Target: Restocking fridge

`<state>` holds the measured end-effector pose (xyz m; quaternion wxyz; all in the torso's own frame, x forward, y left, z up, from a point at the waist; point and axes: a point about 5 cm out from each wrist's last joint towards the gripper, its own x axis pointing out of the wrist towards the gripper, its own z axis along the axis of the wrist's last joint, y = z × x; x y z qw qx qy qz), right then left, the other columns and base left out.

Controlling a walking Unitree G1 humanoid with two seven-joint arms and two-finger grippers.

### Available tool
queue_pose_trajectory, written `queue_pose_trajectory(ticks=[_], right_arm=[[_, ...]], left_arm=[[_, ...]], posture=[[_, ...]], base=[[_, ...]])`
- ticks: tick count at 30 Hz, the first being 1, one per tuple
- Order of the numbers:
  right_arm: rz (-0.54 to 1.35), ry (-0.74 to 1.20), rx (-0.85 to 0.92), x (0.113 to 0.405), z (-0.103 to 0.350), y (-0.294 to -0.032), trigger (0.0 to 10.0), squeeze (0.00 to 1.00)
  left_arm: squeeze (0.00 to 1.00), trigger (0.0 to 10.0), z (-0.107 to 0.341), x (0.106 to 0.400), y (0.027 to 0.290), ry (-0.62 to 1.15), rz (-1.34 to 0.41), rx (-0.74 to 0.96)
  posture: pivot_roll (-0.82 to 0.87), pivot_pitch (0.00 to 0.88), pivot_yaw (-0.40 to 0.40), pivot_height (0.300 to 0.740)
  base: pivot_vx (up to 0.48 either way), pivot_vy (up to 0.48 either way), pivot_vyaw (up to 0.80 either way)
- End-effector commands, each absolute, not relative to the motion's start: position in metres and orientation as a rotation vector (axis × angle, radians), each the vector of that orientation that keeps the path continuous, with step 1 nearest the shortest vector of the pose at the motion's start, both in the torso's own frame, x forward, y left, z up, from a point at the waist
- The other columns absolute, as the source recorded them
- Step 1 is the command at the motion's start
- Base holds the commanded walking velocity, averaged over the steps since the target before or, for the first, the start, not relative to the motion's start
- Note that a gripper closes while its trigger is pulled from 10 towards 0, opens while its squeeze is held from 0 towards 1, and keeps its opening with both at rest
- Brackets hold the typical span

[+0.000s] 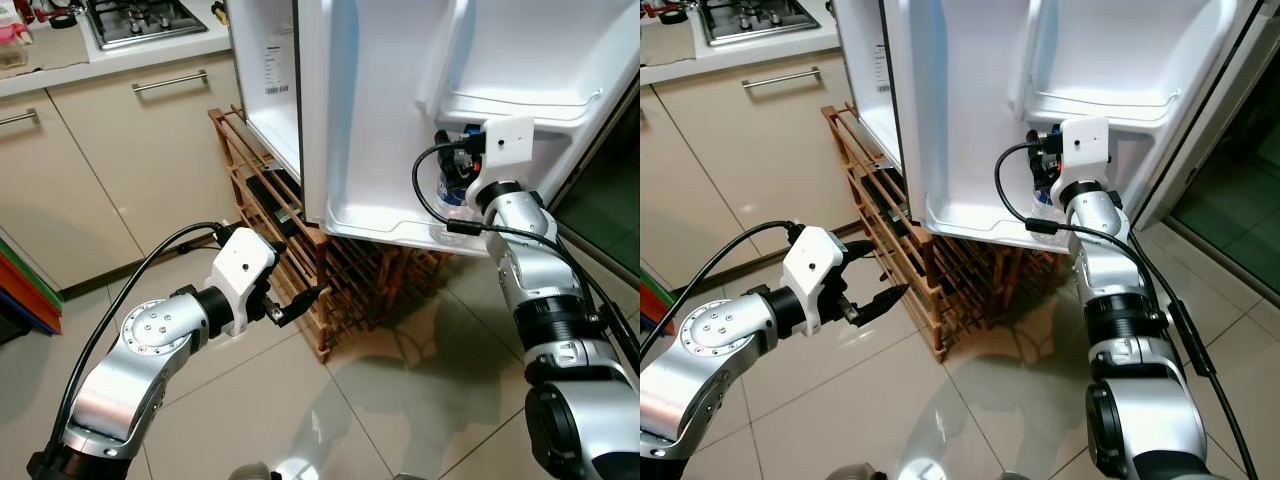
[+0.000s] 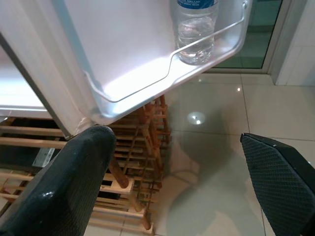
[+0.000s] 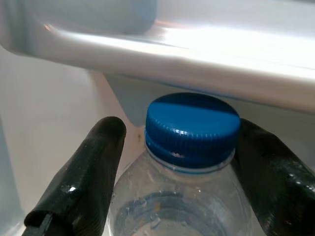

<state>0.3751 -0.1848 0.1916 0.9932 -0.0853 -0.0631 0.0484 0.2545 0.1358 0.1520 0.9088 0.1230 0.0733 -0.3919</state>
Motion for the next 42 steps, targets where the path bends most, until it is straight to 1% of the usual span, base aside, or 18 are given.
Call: queue_pose_trajectory(ticks=[1,6,9,13,17,26,29,33,35,40,42], right_arm=[[0.116,-0.1,-0.157,0.368,0.187,-0.189,10.0,0.0],[0.117,-0.097,-0.147,0.362,0.188,-0.192,10.0,0.0],[0.157,-0.107,-0.079,0.352,0.193,-0.191,10.0,0.0],[0.185,-0.139,-0.012,0.348,0.2,-0.188,10.0,0.0],[0.187,-0.171,0.004,0.345,0.21,-0.188,10.0,0.0],[0.199,-0.167,-0.014,0.336,0.217,-0.19,10.0,0.0],[0.221,-0.155,-0.052,0.329,0.219,-0.195,10.0,0.0],[0.241,-0.134,-0.088,0.319,0.22,-0.204,10.0,0.0],[0.223,-0.125,-0.118,0.309,0.223,-0.219,10.0,0.0],[0.231,-0.122,-0.132,0.297,0.225,-0.224,10.0,0.0],[0.23,-0.126,-0.114,0.287,0.225,-0.223,10.0,0.0]], left_arm=[[0.0,10.0,0.154,0.257,0.134,0.144,-0.82,0.272],[0.0,10.0,0.154,0.257,0.135,0.143,-0.821,0.271],[0.0,10.0,0.154,0.257,0.134,0.141,-0.823,0.269],[0.0,10.0,0.155,0.257,0.134,0.138,-0.822,0.268],[0.0,10.0,0.155,0.257,0.134,0.134,-0.815,0.267],[0.0,10.0,0.155,0.256,0.135,0.131,-0.808,0.268],[0.0,10.0,0.155,0.255,0.135,0.129,-0.808,0.268],[0.0,10.0,0.155,0.255,0.136,0.128,-0.805,0.269],[0.0,10.0,0.155,0.256,0.136,0.124,-0.806,0.273],[0.0,10.0,0.155,0.257,0.136,0.116,-0.795,0.271],[0.0,10.0,0.155,0.261,0.137,0.092,-0.726,0.25]], posture=[[0.06,0.02,0.057,0.74],[0.05,0.022,0.059,0.74],[0.05,0.022,0.057,0.74],[0.05,0.022,0.053,0.74],[0.05,0.022,0.048,0.74],[0.05,0.012,0.037,0.74],[0.05,0.001,0.034,0.74],[0.05,0.0,0.034,0.74],[0.04,0.0,0.034,0.74],[0.03,0.0,0.031,0.74],[0.02,0.0,0.024,0.74]], base=[[0.0,0.0,0.0],[0.0,0.0,0.0],[0.0,0.0,0.0],[0.0,0.0,0.0],[0.0,0.0,0.0],[0.0,0.0,0.0],[0.0,0.0,0.0],[0.0,0.0,0.0],[0.0,0.0,0.0],[0.0,0.0,0.0],[0.0,0.0,0.0]])
